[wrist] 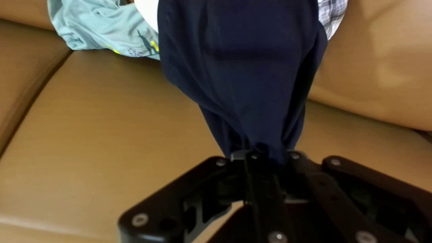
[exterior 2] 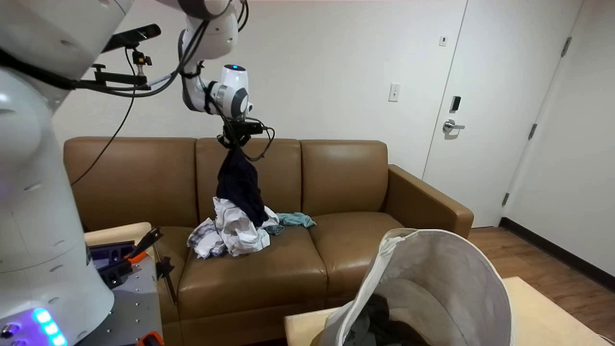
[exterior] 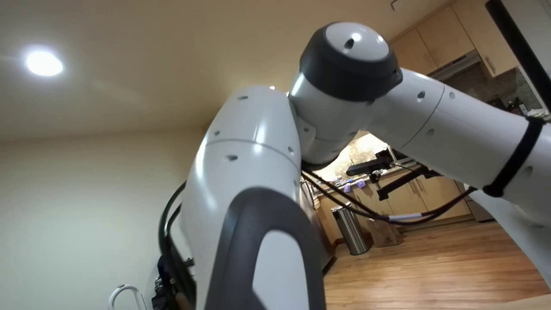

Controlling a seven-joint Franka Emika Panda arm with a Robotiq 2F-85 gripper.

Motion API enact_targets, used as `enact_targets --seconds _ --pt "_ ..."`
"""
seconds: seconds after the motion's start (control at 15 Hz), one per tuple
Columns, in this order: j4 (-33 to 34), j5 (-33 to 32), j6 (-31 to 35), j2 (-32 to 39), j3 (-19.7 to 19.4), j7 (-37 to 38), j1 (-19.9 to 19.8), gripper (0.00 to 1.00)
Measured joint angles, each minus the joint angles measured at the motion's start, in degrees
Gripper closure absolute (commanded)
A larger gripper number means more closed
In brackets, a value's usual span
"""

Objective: Remove a black thing from the bag and put it on the couch

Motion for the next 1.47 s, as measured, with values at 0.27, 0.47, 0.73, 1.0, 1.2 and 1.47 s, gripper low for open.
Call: enact_targets --seconds 0.27,0.47,0.73,1.0,1.2,1.47 --pt "9.98 0.4 -4.28 11.2 -1.92 -7.54 5.32 0.96" --pt "17.34 1.74 -10.36 16.83 -1.89 -11.5 7.25 0.62" --pt "26.49 7.39 -20.33 20.6 -1.91 -12.78 9.6 0.36" --pt "36.49 10.94 -31.41 20.84 -3.36 -12.77 10.62 0.1" --pt "41.86 12.85 -37.27 20.26 -6.07 -12.44 10.77 0.0" --pt "42.26 14.79 -38.35 18.21 -6.91 -7.9 7.28 0.0"
